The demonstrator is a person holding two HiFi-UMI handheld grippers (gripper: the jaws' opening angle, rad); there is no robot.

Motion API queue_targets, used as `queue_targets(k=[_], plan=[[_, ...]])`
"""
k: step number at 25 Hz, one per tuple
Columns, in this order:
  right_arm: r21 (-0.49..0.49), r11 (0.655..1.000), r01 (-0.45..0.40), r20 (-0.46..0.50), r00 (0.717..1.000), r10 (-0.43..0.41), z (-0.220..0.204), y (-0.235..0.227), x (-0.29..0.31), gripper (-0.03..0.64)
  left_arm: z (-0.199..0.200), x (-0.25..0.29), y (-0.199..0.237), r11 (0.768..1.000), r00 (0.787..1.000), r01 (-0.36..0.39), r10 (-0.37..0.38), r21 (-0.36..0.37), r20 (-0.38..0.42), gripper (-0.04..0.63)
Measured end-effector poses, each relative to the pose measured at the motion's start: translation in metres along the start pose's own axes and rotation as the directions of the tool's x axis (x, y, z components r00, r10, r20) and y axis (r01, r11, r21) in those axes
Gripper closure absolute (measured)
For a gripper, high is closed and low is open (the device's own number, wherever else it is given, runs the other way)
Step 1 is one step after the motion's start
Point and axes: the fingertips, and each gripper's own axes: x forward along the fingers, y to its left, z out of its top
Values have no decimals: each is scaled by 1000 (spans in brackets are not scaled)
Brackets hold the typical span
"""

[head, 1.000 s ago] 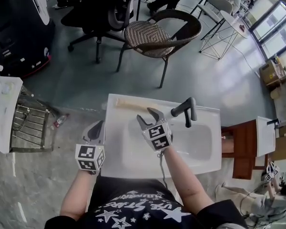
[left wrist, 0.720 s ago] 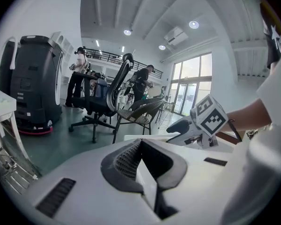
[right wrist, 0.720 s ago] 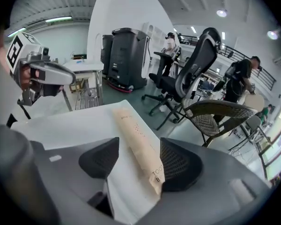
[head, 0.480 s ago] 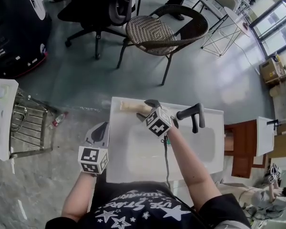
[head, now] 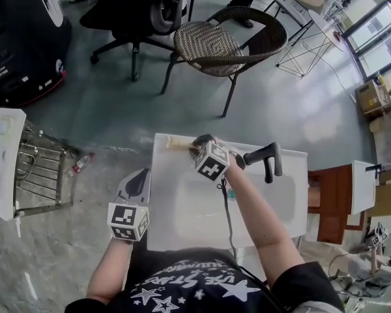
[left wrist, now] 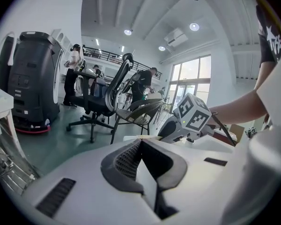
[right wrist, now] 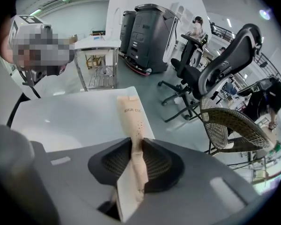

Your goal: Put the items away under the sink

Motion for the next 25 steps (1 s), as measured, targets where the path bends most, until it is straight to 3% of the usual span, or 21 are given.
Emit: queue_targets(k=[1, 4, 14, 19, 25], plan=[[11, 1000, 5, 8, 1000, -5, 2, -1, -1, 558, -1, -2, 1, 1000, 1000, -5, 5, 2, 0, 586], [42, 999, 23, 30, 999, -25, 4, -2, -6, 584, -1, -6, 3, 1000, 1000, -23, 23, 12, -2, 586], [127, 992, 18, 254, 966, -50, 4, 50, -81, 589, -3, -44, -45, 993, 995, -99, 98, 68, 21, 586], [128, 992, -19, 333, 943, -24, -30, 90, -130, 589, -15, -64, -95, 986, 988, -150, 148, 72, 36, 586], [146, 988, -49, 394, 919, -13, -100, 124, -177, 589, -46, -79, -182, 980, 986, -164, 162, 109, 33, 586]])
